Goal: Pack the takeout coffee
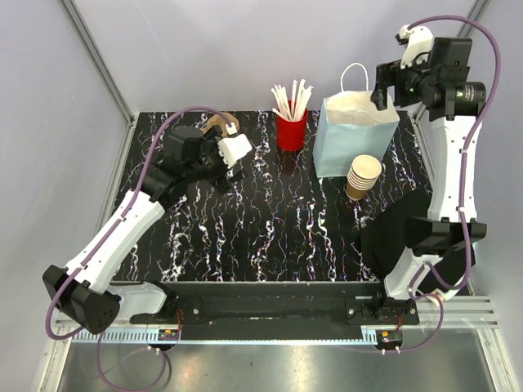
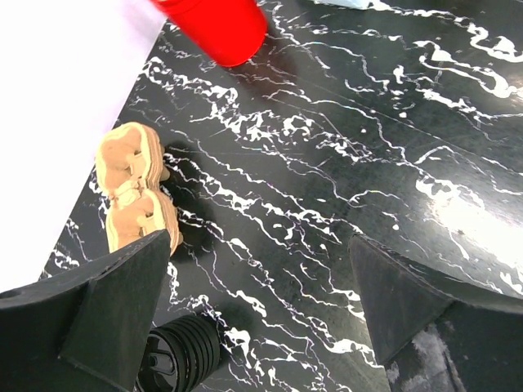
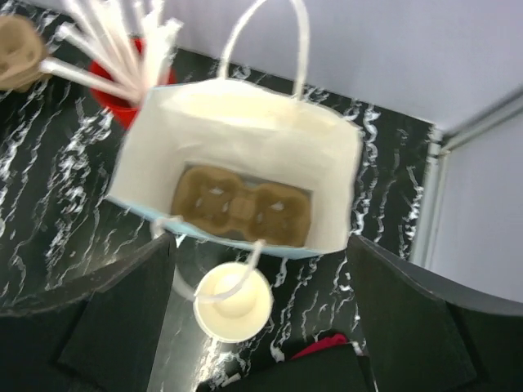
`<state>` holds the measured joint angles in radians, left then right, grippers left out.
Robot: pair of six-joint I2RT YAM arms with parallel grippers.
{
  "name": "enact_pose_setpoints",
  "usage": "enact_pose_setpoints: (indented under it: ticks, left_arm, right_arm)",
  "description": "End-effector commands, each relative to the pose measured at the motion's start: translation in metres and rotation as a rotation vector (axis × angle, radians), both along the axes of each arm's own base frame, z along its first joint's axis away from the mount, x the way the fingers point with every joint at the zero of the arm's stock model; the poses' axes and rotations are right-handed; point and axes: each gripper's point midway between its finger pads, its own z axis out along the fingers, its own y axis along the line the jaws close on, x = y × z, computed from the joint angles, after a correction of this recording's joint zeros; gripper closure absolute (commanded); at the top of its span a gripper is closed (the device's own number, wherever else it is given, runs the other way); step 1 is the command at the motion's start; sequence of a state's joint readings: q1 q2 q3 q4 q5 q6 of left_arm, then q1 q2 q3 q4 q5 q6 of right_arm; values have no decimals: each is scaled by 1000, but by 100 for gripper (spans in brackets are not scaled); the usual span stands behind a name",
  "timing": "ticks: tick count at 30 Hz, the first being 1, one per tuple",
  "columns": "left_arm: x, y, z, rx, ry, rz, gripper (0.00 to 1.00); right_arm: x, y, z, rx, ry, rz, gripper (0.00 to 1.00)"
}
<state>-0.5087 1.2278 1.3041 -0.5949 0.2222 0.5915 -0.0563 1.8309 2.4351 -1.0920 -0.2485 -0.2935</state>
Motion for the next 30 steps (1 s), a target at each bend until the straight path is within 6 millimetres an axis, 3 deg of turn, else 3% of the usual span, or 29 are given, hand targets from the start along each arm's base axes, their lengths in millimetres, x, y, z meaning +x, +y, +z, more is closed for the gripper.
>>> enact_pose_setpoints:
  ticks: [1,3,4,5,7,8,10,11,13,14,16,17,22,23,25,26,28,30]
  left_arm:
    - [20,7,13,-44,-58,87,1]
    - [22,10,12,-54,-52,96,1]
    - [27,15,11,-52,-50,113,1]
    - [29,19,11,-54,-49,122,1]
    - [35,26,7,-53,-36,142,1]
    - [37,29,4,-53,-28,150,1]
    - [42,36,-1,-54,-13,166,1]
    - [44,39,-4,-54,-5,172,1]
    - [49,47,-13,-50,8,198,1]
    - [51,51,-16,-50,9,207,1]
    - [56,60,-29,-49,15,232,1]
    - [57,62,-33,-48,14,236,1]
    - [56,70,-56,-62,24,229,1]
    - [51,72,-70,-51,42,224,1]
    - [50,73,-72,-53,7,220,1]
    - [47,75,-83,-46,16,222,1]
    - [45,76,-81,-58,-16,223,1]
    - [41,76,-88,-70,-19,225,1]
  right_arm:
    - [-34,35,33,0,-114,156,10]
    - [-45,42,24,-1,-104,210,10]
    - [-60,43,34,-23,-137,234,12]
    - [-67,50,20,-14,-111,279,14]
    - [-92,55,24,-42,-142,337,18]
    - [-97,57,5,-38,-101,356,19]
    - [-120,62,5,-63,-126,406,23]
    - [-126,63,-13,-61,-87,418,24]
    - [-141,61,-18,-92,-102,427,25]
    - [-144,58,-36,-98,-61,418,25]
    - [-151,53,-45,-113,-56,393,26]
    - [-148,48,-63,-123,-21,366,27]
    - [-139,30,-109,-123,71,243,29]
    - [-132,22,-121,-137,89,192,29]
    - [-124,14,-135,-128,121,134,30]
    - [-118,8,-140,-141,124,93,31]
    - [-108,2,-149,-134,143,50,34]
    - [-98,-7,-152,-143,135,4,36]
